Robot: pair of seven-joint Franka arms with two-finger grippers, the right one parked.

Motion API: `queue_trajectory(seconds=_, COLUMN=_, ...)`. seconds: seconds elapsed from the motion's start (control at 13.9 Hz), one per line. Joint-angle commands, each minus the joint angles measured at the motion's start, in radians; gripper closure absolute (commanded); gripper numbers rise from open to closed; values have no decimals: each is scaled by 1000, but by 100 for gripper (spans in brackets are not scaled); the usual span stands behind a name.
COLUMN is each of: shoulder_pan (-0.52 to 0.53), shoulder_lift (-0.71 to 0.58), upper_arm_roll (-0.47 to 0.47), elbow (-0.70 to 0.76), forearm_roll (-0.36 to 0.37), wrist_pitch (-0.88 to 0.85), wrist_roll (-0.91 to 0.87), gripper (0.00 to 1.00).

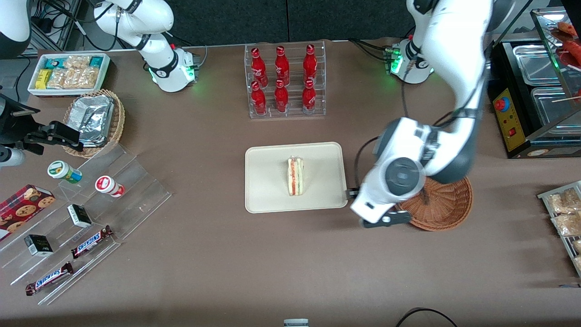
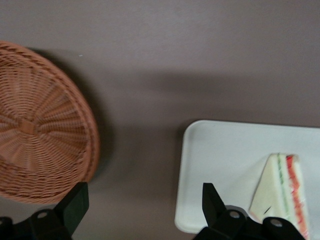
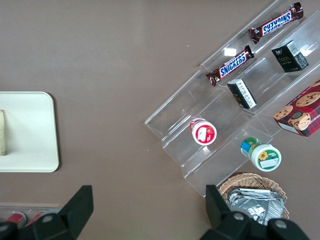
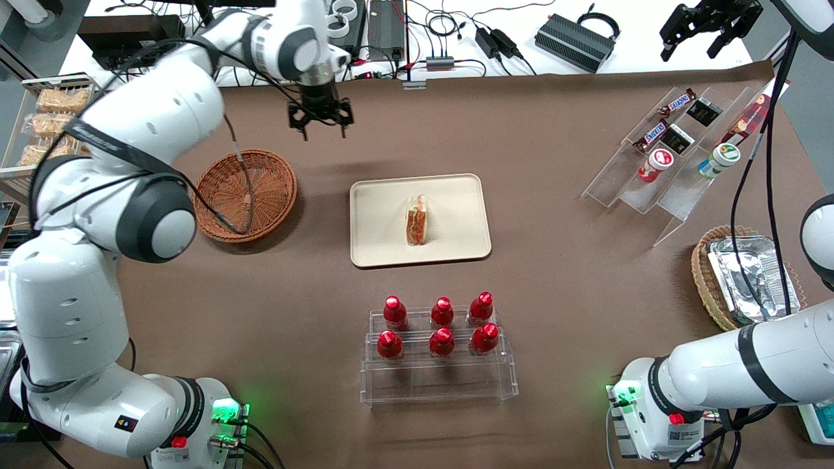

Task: Place sandwich from basket to tray

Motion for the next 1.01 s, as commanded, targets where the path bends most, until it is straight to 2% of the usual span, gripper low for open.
queue_trajectory(seconds=0.0, shoulder_pan=74, shoulder_lift=-93, upper_arm_roll=-11, elbow=-58, forearm_roll=-19, wrist_pitch=-53, wrist_roll=112, gripper=0)
queue_trajectory(seconds=0.43, shoulder_pan=195, shoulder_lift=-363, upper_arm_roll=-16, elbow=-279, forearm_roll=-8, wrist_pitch=-64, wrist_roll=298, gripper=0)
queue_trajectory(seconds=0.65, shoulder_pan=292, shoulder_lift=-456, upper_arm_roll=-69, elbow=-291, forearm_roll=-8, wrist_pitch=-162, wrist_roll=346, gripper=0)
queue_trajectory(seconds=0.94, shoulder_pan=388, shoulder_lift=-573, upper_arm_roll=-75, elbow=-288, forearm_roll=-5, wrist_pitch=-303, wrist_roll=468, gripper=0)
